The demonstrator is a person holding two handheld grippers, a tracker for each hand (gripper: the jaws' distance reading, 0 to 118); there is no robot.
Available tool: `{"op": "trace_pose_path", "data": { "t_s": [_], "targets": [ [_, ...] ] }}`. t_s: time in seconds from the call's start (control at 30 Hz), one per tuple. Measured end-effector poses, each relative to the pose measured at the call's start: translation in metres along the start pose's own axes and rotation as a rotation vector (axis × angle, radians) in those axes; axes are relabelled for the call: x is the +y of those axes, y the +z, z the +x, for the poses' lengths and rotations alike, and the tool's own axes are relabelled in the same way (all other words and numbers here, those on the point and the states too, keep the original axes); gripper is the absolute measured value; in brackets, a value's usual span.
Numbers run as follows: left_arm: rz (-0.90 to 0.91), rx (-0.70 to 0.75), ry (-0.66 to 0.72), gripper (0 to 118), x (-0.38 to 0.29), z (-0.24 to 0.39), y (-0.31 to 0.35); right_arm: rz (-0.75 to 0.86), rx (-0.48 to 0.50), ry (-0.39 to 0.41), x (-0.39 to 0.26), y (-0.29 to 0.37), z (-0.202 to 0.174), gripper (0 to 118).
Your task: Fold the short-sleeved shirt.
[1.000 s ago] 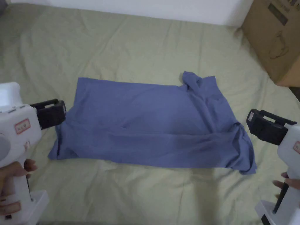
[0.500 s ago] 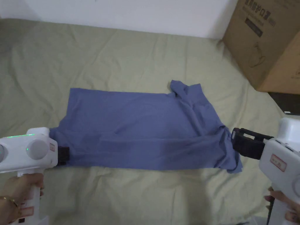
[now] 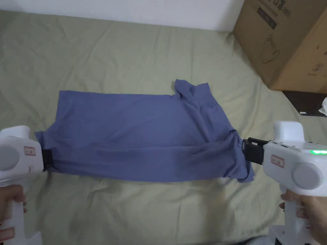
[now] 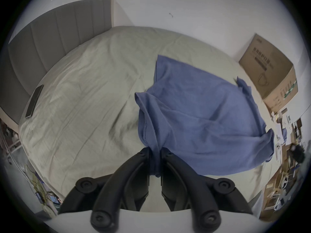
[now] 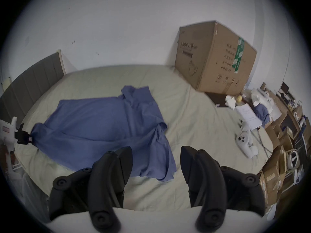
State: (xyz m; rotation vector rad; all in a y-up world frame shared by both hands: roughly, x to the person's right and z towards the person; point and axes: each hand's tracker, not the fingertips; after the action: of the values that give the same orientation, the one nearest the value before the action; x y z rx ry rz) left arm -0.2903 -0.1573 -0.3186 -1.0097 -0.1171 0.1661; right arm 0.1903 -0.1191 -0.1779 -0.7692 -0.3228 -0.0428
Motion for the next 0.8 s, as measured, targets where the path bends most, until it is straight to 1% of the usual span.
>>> {"op": "trace_pose_path", "data": {
  "t_s": [0.1,0.17,0.23,0.43,0.47,0.5,0.57,0.6,0.63,0.67,0.7,0.8],
  "targets": [
    [0.008,-0.001,0.003,10,0.002,0.001,0.002,-0.114,0.046,-0.043,-0.003,-0.036,0.006,65],
    [0.008,0.002,0.0,10,0.001,0.004,0.001,-0.166,0.047,-0.064,-0.008,-0.058,0.01,65],
    [0.0,0.009,0.004,10,0.001,0.004,0.0,-0.214,0.028,-0.072,-0.011,-0.075,0.013,65],
    [-0.035,0.043,0.009,10,-0.001,0.006,-0.012,-0.362,0.032,-0.081,-0.027,-0.118,0.023,65],
    [-0.04,0.048,0.009,10,-0.001,0.006,-0.014,-0.392,0.062,-0.086,-0.03,-0.123,0.026,62],
    [-0.045,0.054,0.009,10,-0.001,0.006,-0.016,-0.413,0.083,-0.097,-0.034,-0.127,0.026,56],
    [-0.056,0.062,0.009,10,-0.003,0.006,-0.021,-0.393,0.076,-0.144,-0.034,-0.126,0.025,46],
    [-0.059,0.066,0.01,10,-0.004,0.007,-0.022,-0.394,0.089,-0.16,-0.032,-0.124,0.026,34],
    [-0.06,0.066,0.01,10,-0.005,0.007,-0.024,-0.393,0.125,-0.179,-0.029,-0.122,0.028,17],
    [-0.066,0.065,0.01,10,-0.004,0.006,-0.024,-0.396,0.183,-0.214,-0.027,-0.118,0.029,16],
    [-0.072,0.066,0.01,10,-0.005,0.006,-0.023,-0.402,0.141,-0.2,-0.024,-0.114,0.029,16],
    [-0.061,0.037,0.021,10,0.002,0.001,-0.011,-0.384,0.167,-0.177,-0.014,-0.092,0.034,16]
  ]
}}
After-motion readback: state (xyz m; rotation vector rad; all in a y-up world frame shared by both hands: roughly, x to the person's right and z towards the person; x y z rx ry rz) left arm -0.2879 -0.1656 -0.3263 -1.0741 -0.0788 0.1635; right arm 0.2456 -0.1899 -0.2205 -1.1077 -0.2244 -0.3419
